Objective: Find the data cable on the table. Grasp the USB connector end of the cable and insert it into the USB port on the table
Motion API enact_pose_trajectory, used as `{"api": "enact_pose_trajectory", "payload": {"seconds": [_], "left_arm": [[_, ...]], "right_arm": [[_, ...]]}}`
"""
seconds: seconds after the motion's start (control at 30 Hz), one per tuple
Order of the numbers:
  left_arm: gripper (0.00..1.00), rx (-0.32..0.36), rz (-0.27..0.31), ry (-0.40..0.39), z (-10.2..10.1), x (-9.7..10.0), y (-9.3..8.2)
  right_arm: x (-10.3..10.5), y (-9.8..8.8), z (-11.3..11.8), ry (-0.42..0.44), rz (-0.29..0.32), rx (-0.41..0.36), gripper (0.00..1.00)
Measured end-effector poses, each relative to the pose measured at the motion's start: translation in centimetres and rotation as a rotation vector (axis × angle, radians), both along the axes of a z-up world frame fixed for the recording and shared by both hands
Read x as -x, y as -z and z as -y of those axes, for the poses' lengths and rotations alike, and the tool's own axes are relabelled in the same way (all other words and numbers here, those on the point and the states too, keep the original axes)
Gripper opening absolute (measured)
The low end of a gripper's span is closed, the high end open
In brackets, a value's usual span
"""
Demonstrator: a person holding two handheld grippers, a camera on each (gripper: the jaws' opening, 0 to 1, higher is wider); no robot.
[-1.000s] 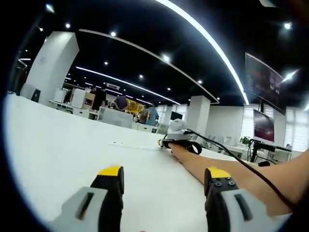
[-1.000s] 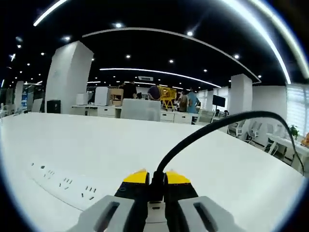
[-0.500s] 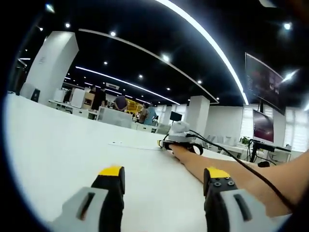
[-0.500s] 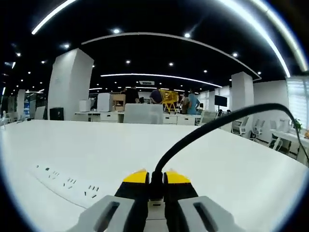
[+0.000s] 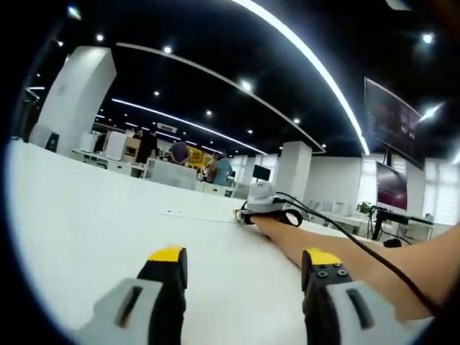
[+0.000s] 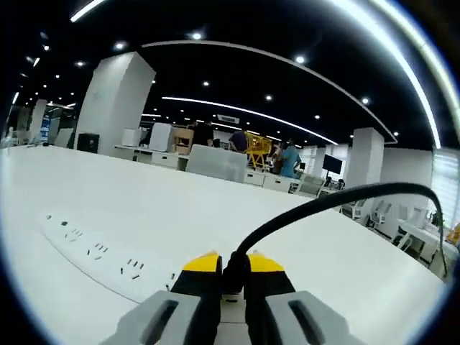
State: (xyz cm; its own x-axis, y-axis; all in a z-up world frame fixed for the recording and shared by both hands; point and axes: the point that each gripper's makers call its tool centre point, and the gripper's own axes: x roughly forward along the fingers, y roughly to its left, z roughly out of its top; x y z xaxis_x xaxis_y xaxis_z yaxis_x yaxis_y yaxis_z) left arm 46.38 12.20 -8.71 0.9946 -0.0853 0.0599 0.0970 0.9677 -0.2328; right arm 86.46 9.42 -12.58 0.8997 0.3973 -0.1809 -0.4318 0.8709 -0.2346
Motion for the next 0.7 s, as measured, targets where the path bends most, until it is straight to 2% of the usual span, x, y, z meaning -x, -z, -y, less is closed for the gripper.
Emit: {"api": "enact_pose_trajectory", "payload": {"seconds": [0.03,0.07,0.13,0.43,0.47,0.6,0.67,0.7], "left_arm": [[0.65,-0.001,0.000,0.001,-0.1,-0.2,0.1],[0.64,-0.002,-0.001,0.001,-0.2,-0.4,0.1],[0.64,-0.006,-0.003,0.002,-0.3,-0.5,0.2],[0.64,-0.016,-0.007,0.005,-0.1,-0.6,0.4],[0.64,-0.019,-0.008,0.005,0.0,-0.5,0.5],[0.63,-0.023,-0.008,0.007,0.1,-0.4,0.5],[0.63,-0.022,-0.008,0.007,0.2,-0.4,0.6],[0.63,-0.021,-0.008,0.007,0.2,-0.4,0.6]], "right_arm": [[0.6,0.2,-0.2,-0.008,-0.038,-0.111,0.12],[0.7,0.3,-0.1,-0.023,-0.075,-0.170,0.12],[0.3,0.2,0.3,-0.015,-0.071,-0.120,0.12],[0.3,1.1,0.2,-0.019,-0.063,-0.057,0.12],[0.3,1.3,0.2,-0.020,-0.074,-0.017,0.12],[1.1,1.4,0.4,-0.023,-0.090,-0.092,0.13],[0.5,1.2,0.6,-0.015,-0.091,-0.162,0.13],[0.0,1.3,0.6,-0.006,-0.112,-0.168,0.13]]}}
